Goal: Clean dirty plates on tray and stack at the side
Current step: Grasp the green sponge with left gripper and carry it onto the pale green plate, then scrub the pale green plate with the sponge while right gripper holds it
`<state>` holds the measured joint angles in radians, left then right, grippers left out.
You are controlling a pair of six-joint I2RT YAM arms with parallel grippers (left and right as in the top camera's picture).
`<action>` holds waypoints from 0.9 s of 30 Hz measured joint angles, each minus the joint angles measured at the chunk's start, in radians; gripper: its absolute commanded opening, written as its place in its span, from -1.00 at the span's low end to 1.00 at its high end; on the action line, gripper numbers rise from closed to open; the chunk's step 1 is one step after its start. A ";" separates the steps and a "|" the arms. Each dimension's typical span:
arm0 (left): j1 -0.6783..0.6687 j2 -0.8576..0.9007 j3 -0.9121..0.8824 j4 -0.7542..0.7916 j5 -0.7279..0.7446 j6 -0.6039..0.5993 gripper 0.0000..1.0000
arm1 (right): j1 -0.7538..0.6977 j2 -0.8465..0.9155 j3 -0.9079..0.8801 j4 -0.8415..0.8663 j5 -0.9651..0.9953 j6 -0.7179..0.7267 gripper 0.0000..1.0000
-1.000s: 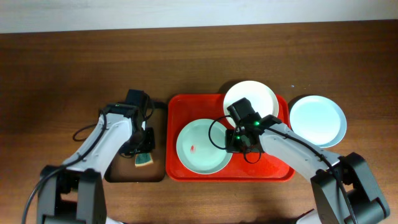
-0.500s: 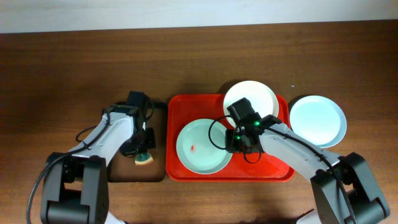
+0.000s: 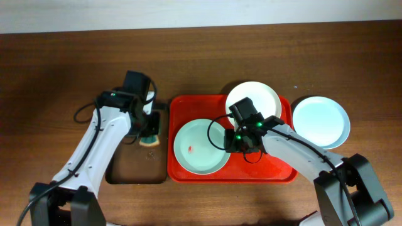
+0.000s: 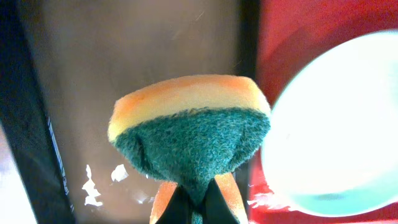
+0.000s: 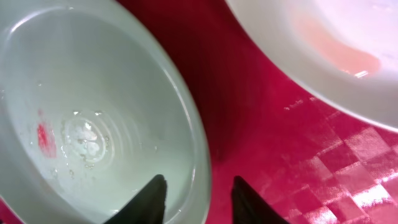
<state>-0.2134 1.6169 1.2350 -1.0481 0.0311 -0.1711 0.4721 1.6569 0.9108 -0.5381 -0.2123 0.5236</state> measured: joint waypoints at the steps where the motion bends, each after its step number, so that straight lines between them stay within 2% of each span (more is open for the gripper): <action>1: -0.035 0.000 0.042 0.002 0.018 0.005 -1.00 | 0.000 0.000 0.000 0.000 0.000 0.001 -0.39; 4: -0.134 0.011 0.047 0.002 0.065 0.002 -1.00 | 0.000 0.000 0.000 0.000 0.003 0.000 -0.40; 6: -0.189 0.071 0.047 0.023 0.079 -0.019 -1.00 | 0.000 0.000 0.000 -0.001 0.004 0.001 -0.71; 8: -0.220 0.152 0.047 0.055 0.086 -0.035 -1.00 | 0.000 0.000 0.000 -0.001 0.004 0.002 -0.78; 9: -0.233 0.183 0.047 0.069 0.088 -0.040 -1.00 | 0.000 0.000 0.000 0.000 0.004 0.002 -0.92; 13: -0.253 0.293 0.047 0.121 0.093 -0.066 -1.00 | 0.000 0.000 0.000 0.000 0.004 0.001 -0.92; 23: -0.325 0.340 0.047 0.172 0.049 -0.111 -1.00 | -0.001 0.000 -0.015 0.016 0.021 0.000 -0.91; 27: -0.310 0.358 0.072 0.186 0.209 -0.118 -1.00 | -0.001 0.000 -0.018 0.018 0.027 0.001 -0.91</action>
<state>-0.5232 1.9751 1.3075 -0.8623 0.2401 -0.2890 0.4709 1.6569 0.8932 -0.5201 -0.1852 0.5243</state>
